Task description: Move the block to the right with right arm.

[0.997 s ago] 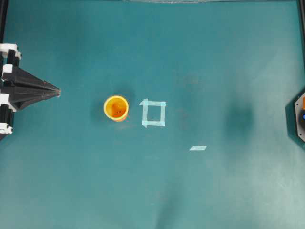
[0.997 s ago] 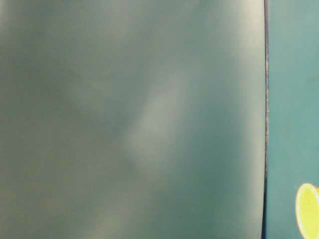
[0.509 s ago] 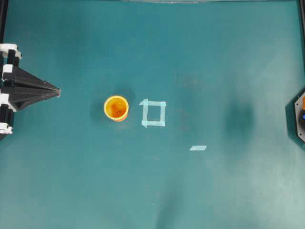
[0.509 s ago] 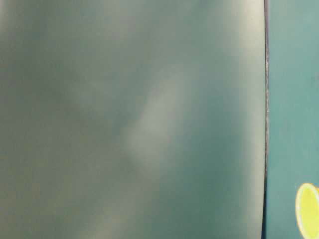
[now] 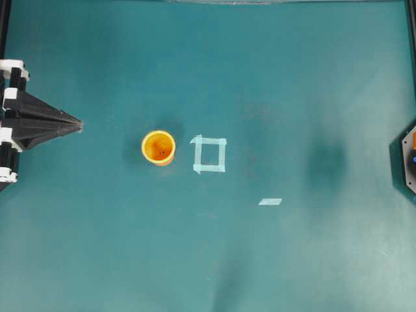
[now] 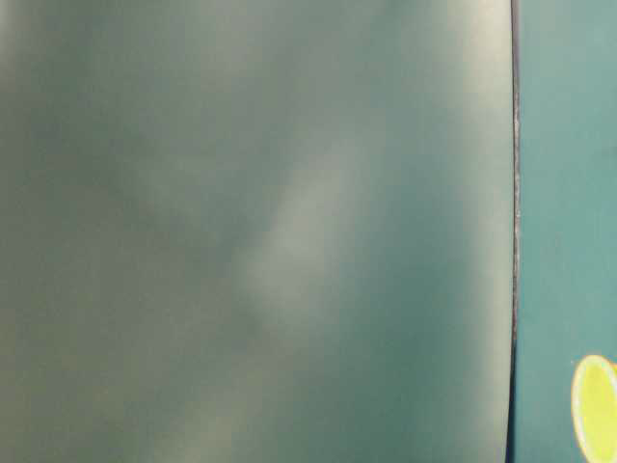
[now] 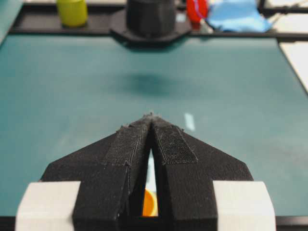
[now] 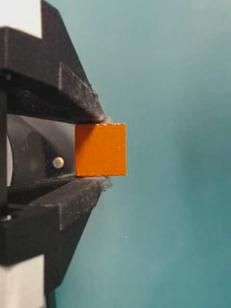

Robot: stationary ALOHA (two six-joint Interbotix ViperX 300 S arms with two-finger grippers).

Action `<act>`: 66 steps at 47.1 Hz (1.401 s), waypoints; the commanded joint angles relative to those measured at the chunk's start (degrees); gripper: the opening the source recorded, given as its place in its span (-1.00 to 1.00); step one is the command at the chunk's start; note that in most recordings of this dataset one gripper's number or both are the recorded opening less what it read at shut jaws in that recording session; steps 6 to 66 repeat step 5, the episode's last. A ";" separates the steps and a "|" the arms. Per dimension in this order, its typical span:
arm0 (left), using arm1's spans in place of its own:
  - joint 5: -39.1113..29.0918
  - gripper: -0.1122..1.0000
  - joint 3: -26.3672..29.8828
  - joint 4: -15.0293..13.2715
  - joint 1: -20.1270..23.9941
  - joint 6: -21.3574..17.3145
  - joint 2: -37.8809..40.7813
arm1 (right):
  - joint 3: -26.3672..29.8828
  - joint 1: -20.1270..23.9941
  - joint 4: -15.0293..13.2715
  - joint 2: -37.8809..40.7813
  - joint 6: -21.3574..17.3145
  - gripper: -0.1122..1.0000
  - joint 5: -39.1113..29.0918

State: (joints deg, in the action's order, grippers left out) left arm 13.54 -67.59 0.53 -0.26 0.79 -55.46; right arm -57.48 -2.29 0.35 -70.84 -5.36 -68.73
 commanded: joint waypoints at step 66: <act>0.44 -0.80 1.67 0.09 -0.09 -0.09 0.44 | 0.62 0.09 0.00 0.62 0.09 -0.08 0.44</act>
